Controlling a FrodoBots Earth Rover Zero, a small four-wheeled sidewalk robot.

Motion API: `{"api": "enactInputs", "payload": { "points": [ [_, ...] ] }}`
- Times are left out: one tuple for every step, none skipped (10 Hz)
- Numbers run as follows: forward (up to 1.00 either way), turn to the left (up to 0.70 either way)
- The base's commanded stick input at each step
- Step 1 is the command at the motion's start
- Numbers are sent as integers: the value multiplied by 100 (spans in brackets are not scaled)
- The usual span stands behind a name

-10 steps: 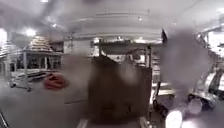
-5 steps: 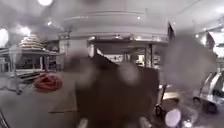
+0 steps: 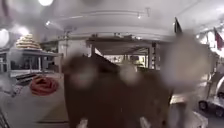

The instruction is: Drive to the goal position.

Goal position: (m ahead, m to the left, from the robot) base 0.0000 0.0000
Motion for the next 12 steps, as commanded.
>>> {"api": "enactInputs", "payload": {
  "points": [
    [0,0],
    [0,0],
    [0,0],
    [0,0],
    [0,0],
    [0,0],
    [0,0],
    [0,0],
    [0,0],
    [1,0],
    [4,0],
    [6,0]
  ]
}}
